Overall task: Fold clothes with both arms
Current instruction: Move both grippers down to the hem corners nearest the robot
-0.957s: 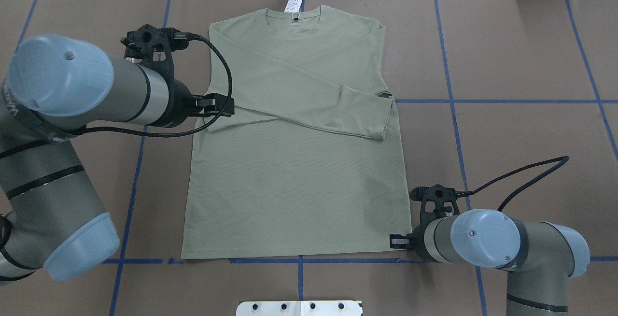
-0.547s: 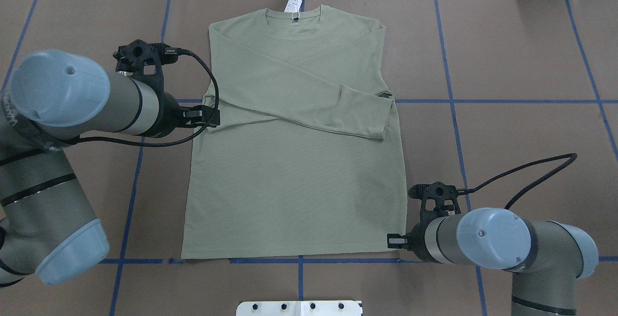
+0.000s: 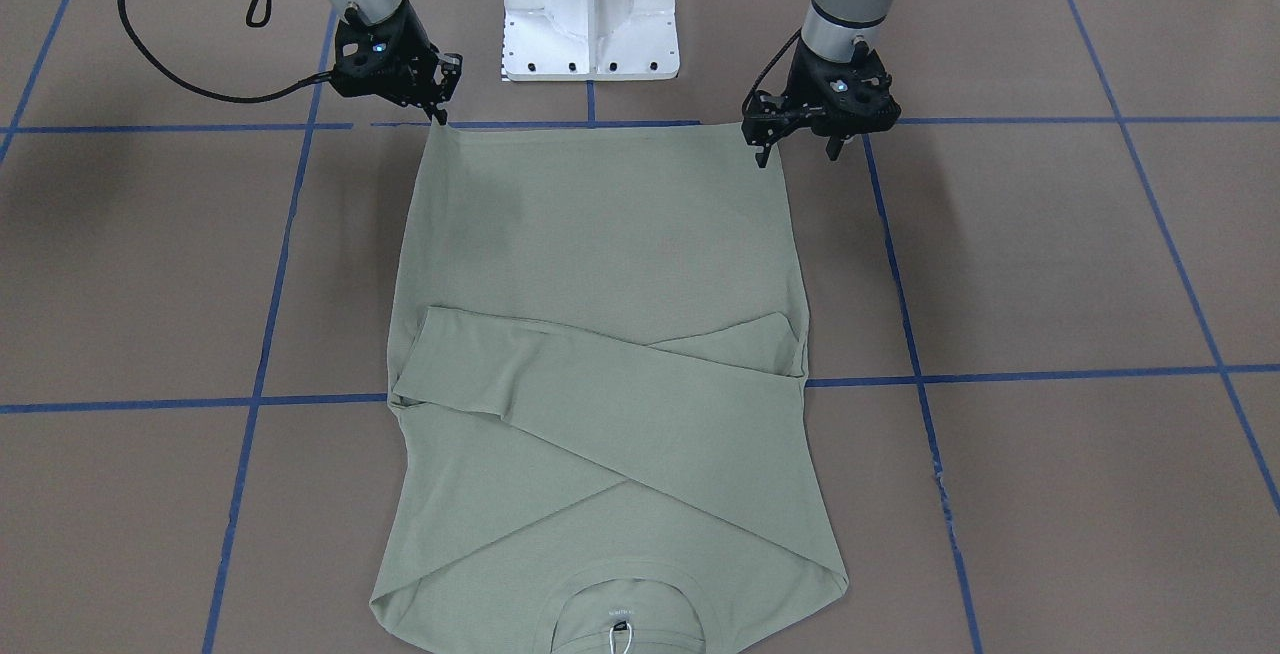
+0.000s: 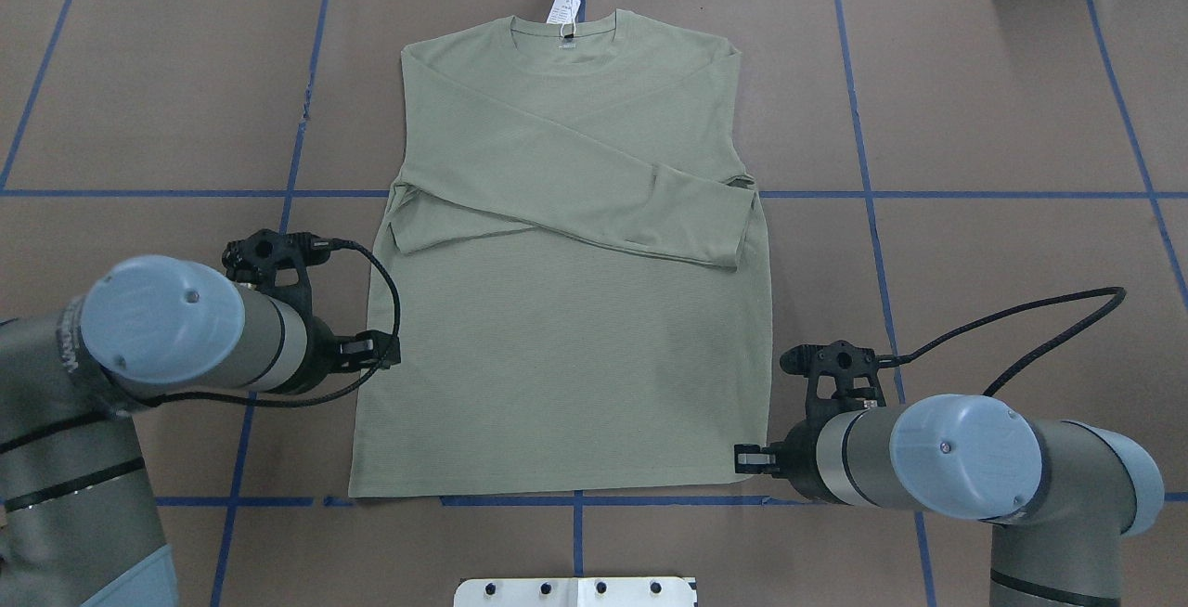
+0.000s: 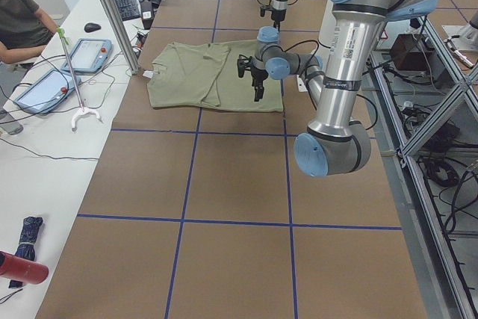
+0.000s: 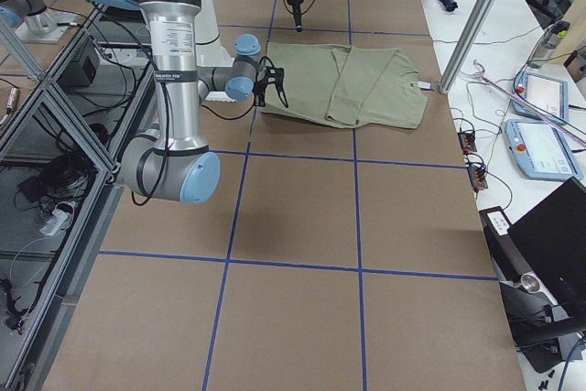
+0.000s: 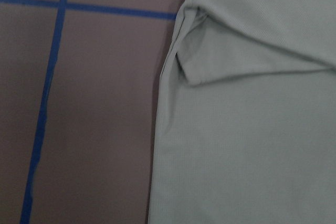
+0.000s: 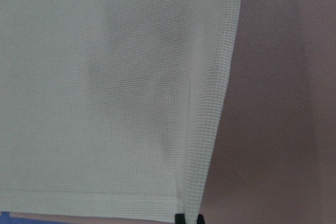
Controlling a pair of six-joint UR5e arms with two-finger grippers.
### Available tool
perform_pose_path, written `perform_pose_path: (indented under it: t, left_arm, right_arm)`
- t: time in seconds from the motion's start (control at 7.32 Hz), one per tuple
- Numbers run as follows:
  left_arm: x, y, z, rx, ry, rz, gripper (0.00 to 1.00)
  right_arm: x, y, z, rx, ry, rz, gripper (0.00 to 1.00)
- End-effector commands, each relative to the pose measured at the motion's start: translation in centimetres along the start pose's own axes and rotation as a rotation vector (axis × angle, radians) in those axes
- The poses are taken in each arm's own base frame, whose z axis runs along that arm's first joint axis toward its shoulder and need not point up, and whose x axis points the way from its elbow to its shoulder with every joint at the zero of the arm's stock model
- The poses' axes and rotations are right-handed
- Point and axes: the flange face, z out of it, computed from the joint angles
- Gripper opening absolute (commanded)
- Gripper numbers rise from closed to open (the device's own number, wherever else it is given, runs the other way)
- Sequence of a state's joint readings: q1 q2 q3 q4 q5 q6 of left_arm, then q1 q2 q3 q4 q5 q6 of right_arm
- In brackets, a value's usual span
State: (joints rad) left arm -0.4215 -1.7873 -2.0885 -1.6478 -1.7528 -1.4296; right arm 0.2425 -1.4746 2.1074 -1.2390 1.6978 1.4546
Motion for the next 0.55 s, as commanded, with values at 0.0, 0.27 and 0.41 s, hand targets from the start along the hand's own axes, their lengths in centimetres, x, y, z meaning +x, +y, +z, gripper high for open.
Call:
perform_pose_path:
  t: [0.0, 0.27, 0.41]
  left_arm:
    - [-1.7, 5.5, 2.9, -0.043, 0.055, -0.058, 1.0]
    - [-0.9, 8.7, 4.2, -0.066, 0.045, -0.076, 0.98]
    - [-0.7, 9.8, 4.7, -0.083, 0.04, -0.081, 0.98]
  right_arm:
    - [-0.1, -0.2, -0.2, 0.006, -0.006, 0.0, 0.0]
    - [-0.1, -0.3, -0.5, 0.008, -0.009, 0.003, 0.0]
    - [-0.1, -0.5, -0.6, 0.01, -0.011, 0.004, 0.0]
